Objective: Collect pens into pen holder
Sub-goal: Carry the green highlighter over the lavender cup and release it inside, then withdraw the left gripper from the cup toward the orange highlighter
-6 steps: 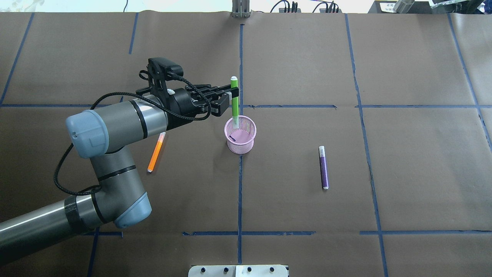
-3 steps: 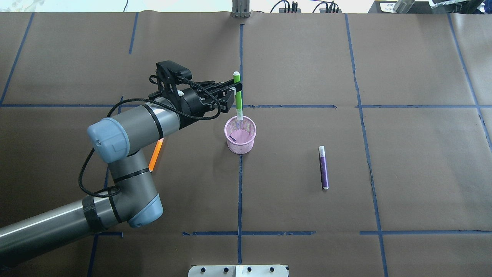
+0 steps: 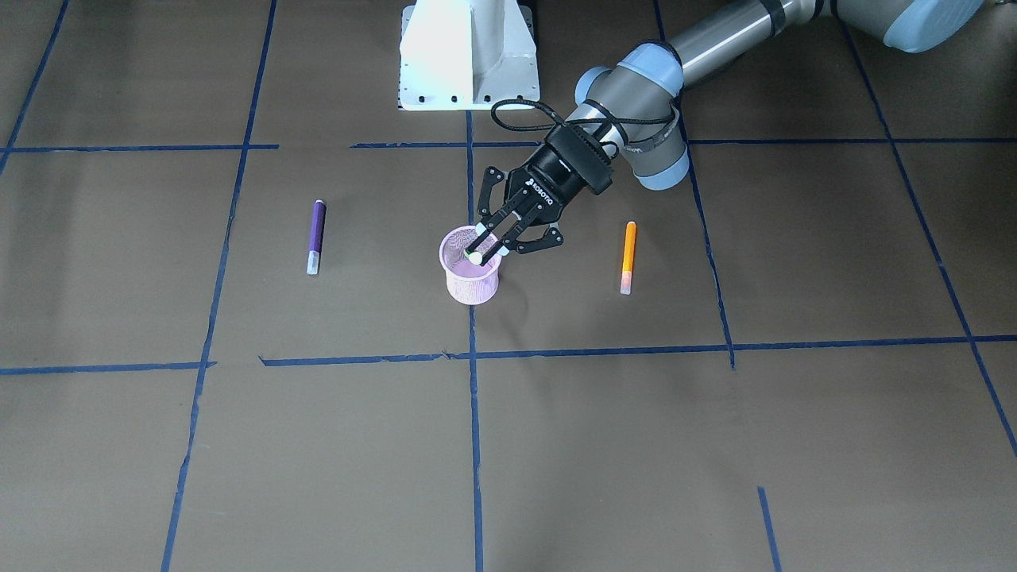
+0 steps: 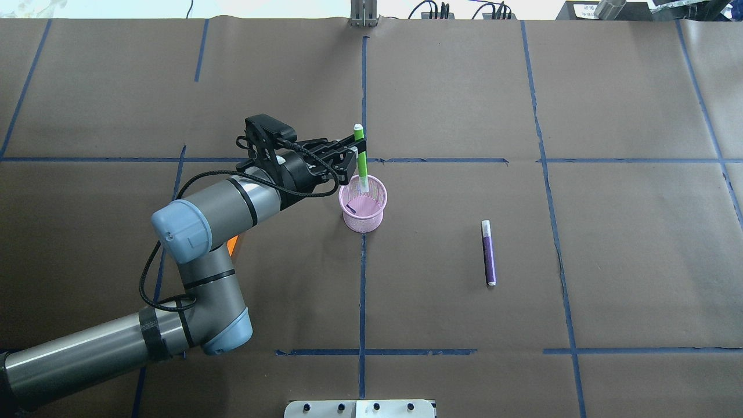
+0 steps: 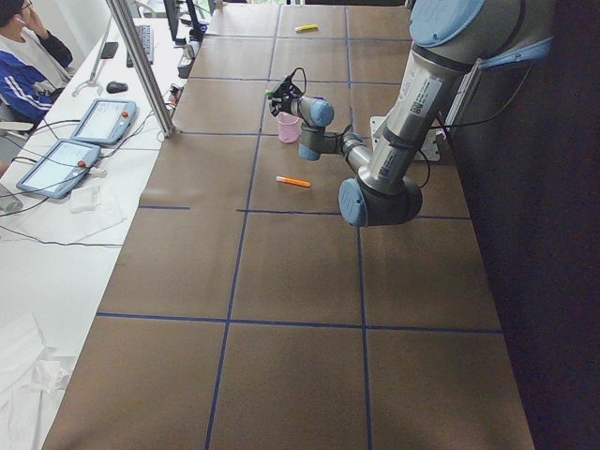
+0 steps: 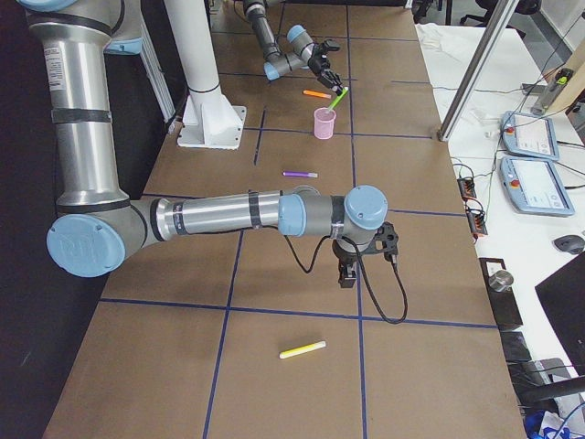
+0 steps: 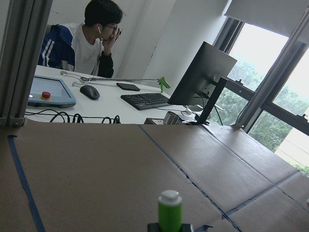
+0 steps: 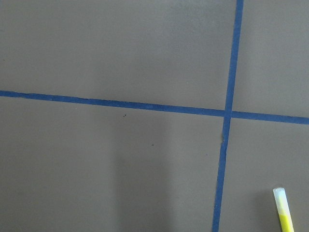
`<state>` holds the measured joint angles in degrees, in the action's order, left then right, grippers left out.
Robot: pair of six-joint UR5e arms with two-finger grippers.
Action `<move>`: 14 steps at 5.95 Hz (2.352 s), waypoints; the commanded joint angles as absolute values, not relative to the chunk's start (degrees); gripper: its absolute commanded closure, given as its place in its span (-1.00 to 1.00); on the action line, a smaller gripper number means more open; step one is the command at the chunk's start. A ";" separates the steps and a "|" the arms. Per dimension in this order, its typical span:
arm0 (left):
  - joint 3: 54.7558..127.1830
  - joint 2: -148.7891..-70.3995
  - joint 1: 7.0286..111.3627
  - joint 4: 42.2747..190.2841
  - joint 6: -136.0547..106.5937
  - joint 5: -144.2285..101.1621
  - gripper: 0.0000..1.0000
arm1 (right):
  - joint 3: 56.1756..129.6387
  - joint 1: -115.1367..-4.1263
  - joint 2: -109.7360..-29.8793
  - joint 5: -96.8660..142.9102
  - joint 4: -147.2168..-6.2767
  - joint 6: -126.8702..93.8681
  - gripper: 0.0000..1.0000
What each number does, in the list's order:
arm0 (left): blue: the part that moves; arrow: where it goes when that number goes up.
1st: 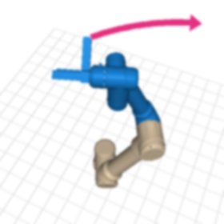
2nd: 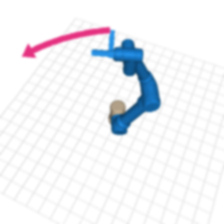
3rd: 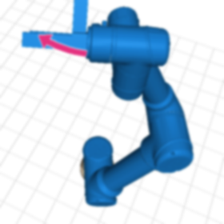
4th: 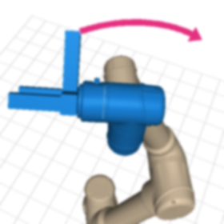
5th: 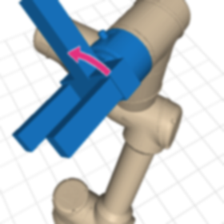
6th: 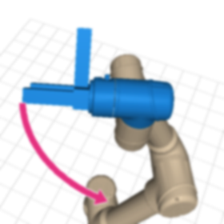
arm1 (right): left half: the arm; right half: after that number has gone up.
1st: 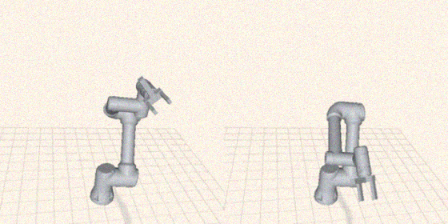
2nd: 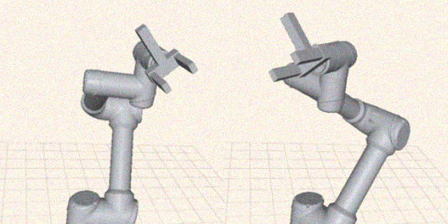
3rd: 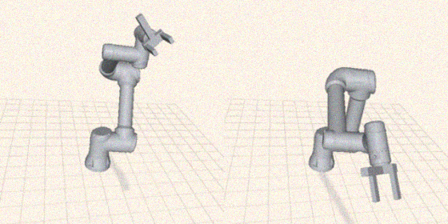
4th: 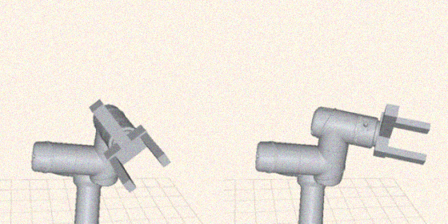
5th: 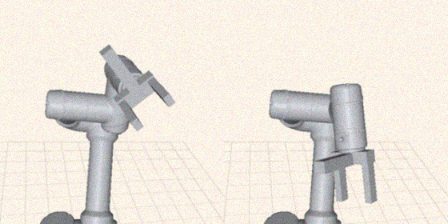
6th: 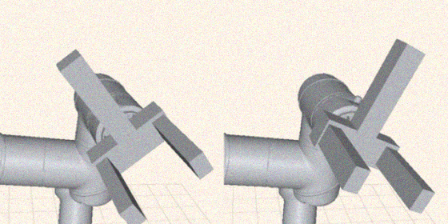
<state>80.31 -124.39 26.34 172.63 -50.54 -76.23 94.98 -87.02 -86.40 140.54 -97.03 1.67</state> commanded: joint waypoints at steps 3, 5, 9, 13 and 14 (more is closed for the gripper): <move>79.11 -124.28 24.79 172.79 -50.45 -75.67 0.86 | 95.01 -87.01 -86.40 140.54 -97.03 1.67 -1.00; 79.01 -124.36 24.79 172.79 -50.45 -75.94 -0.80 | 95.01 -87.01 -86.40 140.54 -97.03 1.67 -1.00; 84.19 -124.28 30.03 168.43 -50.80 -80.47 -1.00 | 94.57 -86.58 -86.48 140.28 -95.20 2.20 -1.00; 97.21 -120.17 37.00 141.61 -51.15 -90.61 -1.00 | 77.75 -86.57 -89.65 137.48 -67.64 7.17 -1.00; 97.38 -119.62 37.52 135.50 -51.24 -95.14 -1.00 | 74.22 -86.57 -89.65 136.59 -65.50 7.99 -1.00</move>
